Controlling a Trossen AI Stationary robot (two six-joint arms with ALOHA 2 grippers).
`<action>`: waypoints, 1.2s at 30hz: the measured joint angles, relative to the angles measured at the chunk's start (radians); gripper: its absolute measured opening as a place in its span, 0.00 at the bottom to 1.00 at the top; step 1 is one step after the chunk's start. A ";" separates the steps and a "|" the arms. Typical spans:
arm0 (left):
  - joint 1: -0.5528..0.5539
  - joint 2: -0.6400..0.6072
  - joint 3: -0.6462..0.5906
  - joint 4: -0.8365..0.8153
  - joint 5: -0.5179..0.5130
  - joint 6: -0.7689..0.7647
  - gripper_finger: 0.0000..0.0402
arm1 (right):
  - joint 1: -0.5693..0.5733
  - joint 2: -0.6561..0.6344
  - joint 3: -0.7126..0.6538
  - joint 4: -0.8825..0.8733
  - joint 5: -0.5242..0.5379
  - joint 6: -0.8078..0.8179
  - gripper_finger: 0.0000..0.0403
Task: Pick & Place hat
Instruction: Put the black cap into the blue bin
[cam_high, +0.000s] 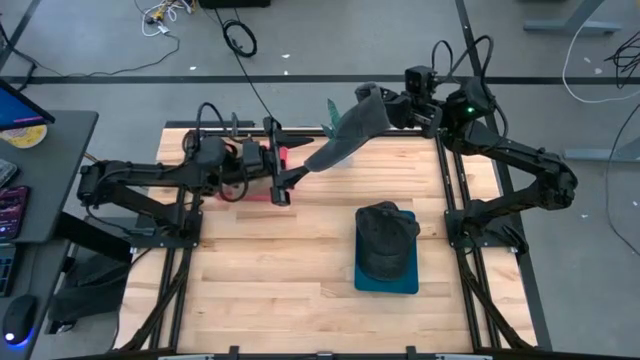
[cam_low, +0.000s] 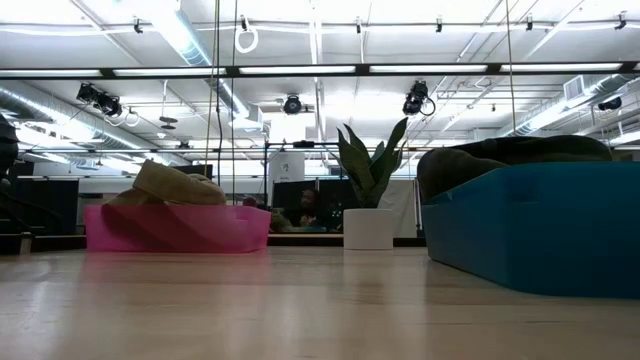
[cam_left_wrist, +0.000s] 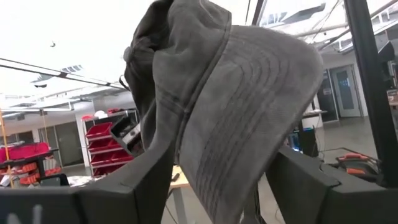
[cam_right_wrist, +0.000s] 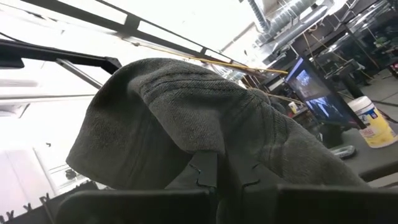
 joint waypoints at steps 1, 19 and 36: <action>0.000 0.000 0.003 0.001 0.000 0.000 0.59 | 0.000 0.000 0.000 -0.002 0.001 0.006 0.00; -0.003 -0.001 0.005 -0.006 -0.074 0.092 0.03 | -0.007 0.000 0.000 -0.021 -0.058 0.040 0.24; -0.181 -0.049 0.005 0.006 -0.405 0.576 0.03 | -0.138 -0.056 0.000 -0.107 -0.144 0.191 0.94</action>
